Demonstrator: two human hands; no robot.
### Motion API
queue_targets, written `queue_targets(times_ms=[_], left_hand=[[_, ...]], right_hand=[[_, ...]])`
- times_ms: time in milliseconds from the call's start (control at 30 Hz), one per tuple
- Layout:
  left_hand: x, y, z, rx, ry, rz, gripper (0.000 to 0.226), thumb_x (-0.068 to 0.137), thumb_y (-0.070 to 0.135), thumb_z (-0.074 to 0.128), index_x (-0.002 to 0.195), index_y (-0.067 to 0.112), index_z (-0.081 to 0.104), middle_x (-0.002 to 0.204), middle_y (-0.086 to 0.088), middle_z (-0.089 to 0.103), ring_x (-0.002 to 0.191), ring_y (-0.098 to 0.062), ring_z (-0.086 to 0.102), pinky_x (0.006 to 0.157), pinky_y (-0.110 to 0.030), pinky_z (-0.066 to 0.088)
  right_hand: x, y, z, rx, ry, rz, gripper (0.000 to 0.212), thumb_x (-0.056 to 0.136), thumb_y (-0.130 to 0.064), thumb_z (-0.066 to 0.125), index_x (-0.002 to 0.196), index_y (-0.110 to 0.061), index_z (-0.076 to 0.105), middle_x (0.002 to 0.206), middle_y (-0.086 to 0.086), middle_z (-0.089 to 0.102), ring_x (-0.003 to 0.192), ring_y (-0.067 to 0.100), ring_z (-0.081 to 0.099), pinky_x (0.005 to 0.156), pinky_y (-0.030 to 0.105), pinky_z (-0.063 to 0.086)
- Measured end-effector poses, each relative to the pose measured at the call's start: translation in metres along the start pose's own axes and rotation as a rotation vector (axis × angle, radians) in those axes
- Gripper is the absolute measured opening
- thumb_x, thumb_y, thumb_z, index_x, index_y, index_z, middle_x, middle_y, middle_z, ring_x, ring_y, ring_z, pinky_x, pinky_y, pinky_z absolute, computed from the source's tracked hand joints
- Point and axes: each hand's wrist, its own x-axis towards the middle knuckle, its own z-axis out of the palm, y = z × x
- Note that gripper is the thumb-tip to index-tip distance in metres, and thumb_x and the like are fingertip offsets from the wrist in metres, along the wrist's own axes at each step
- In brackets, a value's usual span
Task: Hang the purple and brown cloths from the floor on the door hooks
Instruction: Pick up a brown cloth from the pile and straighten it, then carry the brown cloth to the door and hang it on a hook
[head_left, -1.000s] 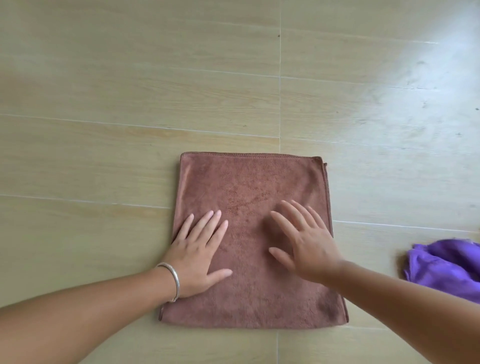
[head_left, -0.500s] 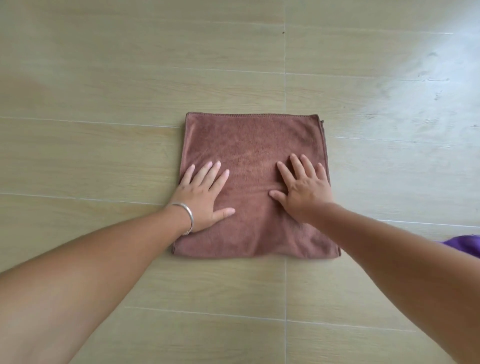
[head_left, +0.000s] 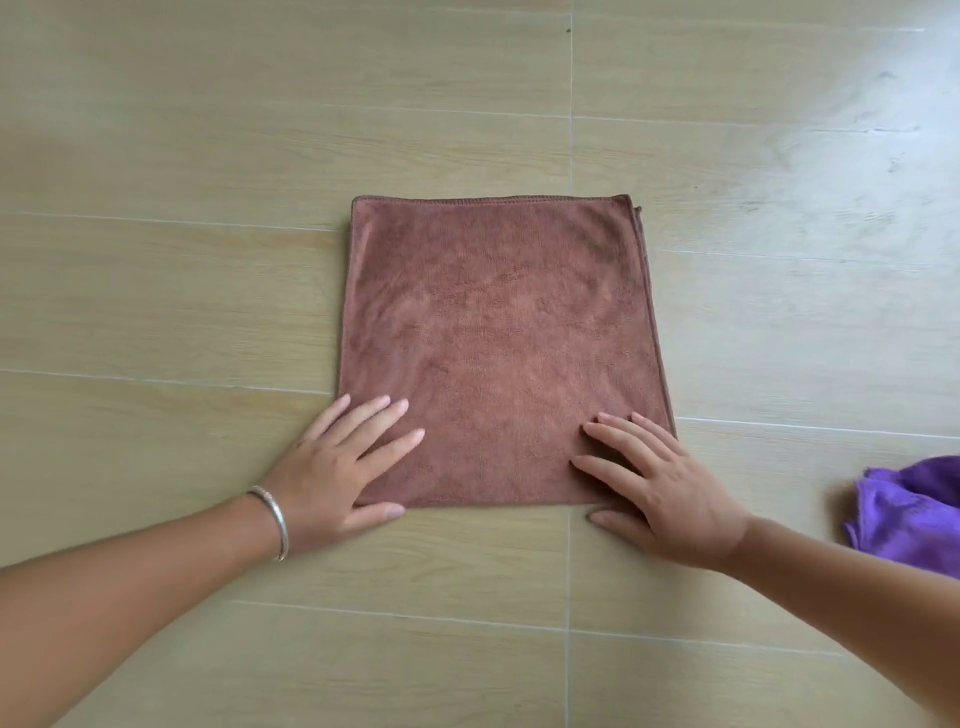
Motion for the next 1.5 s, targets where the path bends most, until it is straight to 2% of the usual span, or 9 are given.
queue_targets(times_ms=[100,233,367,567,767,1133,1233,1400,1500], left_hand=[[-0.012,-0.004,0.0,-0.072,0.15,0.112,0.044,0.087,0.052,0.055,0.114,0.02,0.068,0.12,-0.005,0.063,0.113,-0.024,0.058,0.099,-0.043,0.042],[-0.011,-0.007,-0.007,-0.098,0.187,0.119,0.019,0.088,0.034,0.057,0.089,0.02,0.07,0.091,0.004,0.064,0.083,-0.02,0.062,0.078,-0.031,0.044],[-0.006,-0.006,-0.026,-0.095,0.112,0.103,0.022,0.09,0.032,0.052,0.085,0.021,0.071,0.087,0.007,0.066,0.077,-0.016,0.063,0.07,-0.026,0.047],[-0.003,0.003,-0.085,-0.144,0.1,-0.111,0.029,0.089,0.031,0.046,0.082,0.017,0.071,0.075,0.004,0.066,0.063,-0.021,0.063,0.047,-0.03,0.051],[0.005,0.004,-0.17,-0.117,0.135,-0.218,0.033,0.089,0.031,0.043,0.081,0.013,0.069,0.068,-0.001,0.063,0.058,-0.025,0.061,0.042,-0.033,0.048],[-0.007,0.005,-0.416,-0.112,0.134,-0.247,0.032,0.09,0.03,0.039,0.082,0.014,0.066,0.064,0.0,0.06,0.057,-0.025,0.057,0.044,-0.031,0.046],[-0.021,0.014,-0.494,-0.121,0.165,-0.236,0.004,0.089,0.019,0.06,0.091,0.02,0.056,0.066,-0.001,0.061,0.057,-0.027,0.058,0.044,-0.032,0.047],[-0.047,0.04,-0.637,0.003,0.098,-0.139,0.064,0.056,-0.014,0.073,0.1,0.026,0.052,0.09,-0.004,0.066,0.052,-0.024,0.058,0.04,-0.02,0.029],[-0.067,0.051,-0.709,0.085,0.127,-0.012,0.058,0.051,-0.017,0.06,0.093,0.023,0.067,0.105,-0.004,0.068,0.054,-0.024,0.059,0.044,-0.021,0.037]], right_hand=[[-0.001,0.005,-0.002,0.032,0.105,-0.058,0.035,0.093,-0.042,0.055,0.116,-0.019,0.07,0.129,0.009,0.06,0.127,0.027,0.051,0.103,0.051,0.042],[0.004,0.003,-0.006,0.035,0.177,-0.064,0.025,0.094,-0.032,0.055,0.104,-0.02,0.075,0.117,0.005,0.067,0.115,0.026,0.061,0.097,0.048,0.047],[0.009,-0.004,-0.021,0.022,0.141,-0.02,0.028,0.094,-0.029,0.051,0.097,-0.018,0.076,0.107,0.001,0.07,0.105,0.024,0.066,0.087,0.042,0.053],[0.021,-0.018,-0.07,0.037,0.111,0.139,0.028,0.093,-0.026,0.047,0.093,-0.014,0.072,0.077,0.002,0.061,0.065,0.026,0.059,0.056,0.034,0.053],[0.041,-0.041,-0.14,0.083,0.116,0.325,0.005,0.083,-0.012,0.072,0.086,-0.008,0.07,0.071,0.007,0.058,0.061,0.032,0.059,0.051,0.037,0.051],[0.077,-0.1,-0.394,0.011,0.1,0.38,0.014,0.093,-0.017,0.061,0.09,-0.006,0.069,0.076,0.009,0.061,0.071,0.033,0.06,0.056,0.036,0.047],[0.08,-0.128,-0.476,0.002,0.114,0.348,0.013,0.092,-0.016,0.062,0.089,-0.005,0.069,0.075,0.011,0.061,0.069,0.034,0.06,0.057,0.038,0.048],[0.075,-0.177,-0.614,-0.071,0.018,0.304,0.031,0.103,-0.029,0.04,0.108,-0.01,0.065,0.096,0.008,0.062,0.092,0.03,0.058,0.079,0.04,0.046],[0.068,-0.21,-0.688,-0.148,-0.015,0.248,0.034,0.104,-0.033,0.032,0.11,-0.016,0.061,0.1,0.002,0.06,0.097,0.024,0.056,0.083,0.035,0.043]])
